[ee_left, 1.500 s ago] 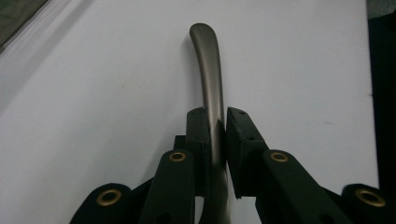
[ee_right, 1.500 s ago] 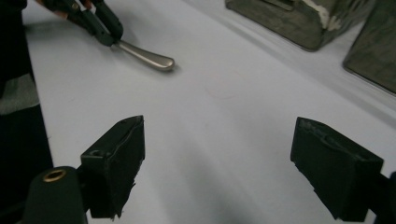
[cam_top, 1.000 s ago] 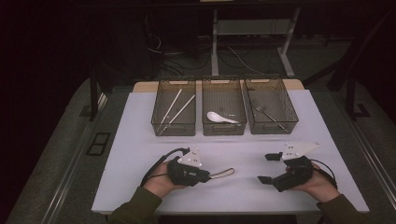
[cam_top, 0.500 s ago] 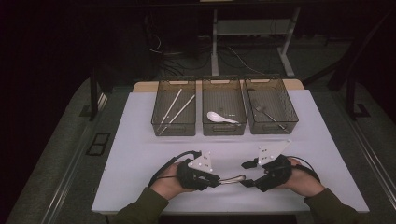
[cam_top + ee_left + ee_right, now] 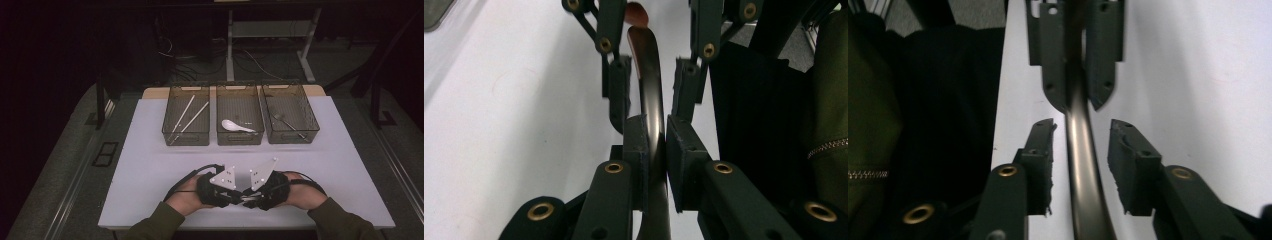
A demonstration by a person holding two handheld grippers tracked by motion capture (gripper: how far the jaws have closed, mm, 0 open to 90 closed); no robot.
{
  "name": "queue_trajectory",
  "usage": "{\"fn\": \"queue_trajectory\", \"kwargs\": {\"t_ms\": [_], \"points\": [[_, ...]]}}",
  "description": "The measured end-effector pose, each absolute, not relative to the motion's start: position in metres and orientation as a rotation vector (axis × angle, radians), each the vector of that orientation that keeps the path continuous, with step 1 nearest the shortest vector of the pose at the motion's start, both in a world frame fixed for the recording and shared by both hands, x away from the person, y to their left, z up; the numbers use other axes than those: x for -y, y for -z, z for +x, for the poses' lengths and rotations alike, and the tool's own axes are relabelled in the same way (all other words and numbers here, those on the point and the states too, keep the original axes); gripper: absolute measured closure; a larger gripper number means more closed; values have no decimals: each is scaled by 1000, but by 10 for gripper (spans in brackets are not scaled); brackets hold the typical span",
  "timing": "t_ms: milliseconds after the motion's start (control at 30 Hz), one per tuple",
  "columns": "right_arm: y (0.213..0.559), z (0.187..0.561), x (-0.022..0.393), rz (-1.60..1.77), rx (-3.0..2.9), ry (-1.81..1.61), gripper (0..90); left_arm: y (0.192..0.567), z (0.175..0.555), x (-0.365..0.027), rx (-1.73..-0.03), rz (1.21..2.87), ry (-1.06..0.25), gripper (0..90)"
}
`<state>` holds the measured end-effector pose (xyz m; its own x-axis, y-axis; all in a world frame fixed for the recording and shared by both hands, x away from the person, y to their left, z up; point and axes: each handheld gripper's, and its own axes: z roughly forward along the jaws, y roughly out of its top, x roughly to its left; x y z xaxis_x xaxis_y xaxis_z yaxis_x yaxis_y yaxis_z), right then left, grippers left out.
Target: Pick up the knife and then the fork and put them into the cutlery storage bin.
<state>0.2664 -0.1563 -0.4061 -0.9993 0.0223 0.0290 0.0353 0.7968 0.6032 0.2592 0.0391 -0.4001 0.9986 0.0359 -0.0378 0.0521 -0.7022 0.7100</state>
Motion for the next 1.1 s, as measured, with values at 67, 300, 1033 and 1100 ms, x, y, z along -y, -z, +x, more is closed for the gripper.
{"fn": "queue_trajectory", "kwargs": {"t_ms": [67, 300, 1033, 1100], "points": [[407, 266, 153, -42, 2973, 974, 686, 399, 260, -39, -40, 2353, 12, 795], [409, 265, 145, 18, 2997, 925, 768, 399, 258, -38, -24, 2358, 8, 795], [409, 279, 174, -126, 3008, 923, 779, 387, 267, -102, -273, 2162, -76, 572], [408, 281, 179, -167, 2995, 942, 780, 387, 268, -111, -302, 2152, -94, 551]]}}
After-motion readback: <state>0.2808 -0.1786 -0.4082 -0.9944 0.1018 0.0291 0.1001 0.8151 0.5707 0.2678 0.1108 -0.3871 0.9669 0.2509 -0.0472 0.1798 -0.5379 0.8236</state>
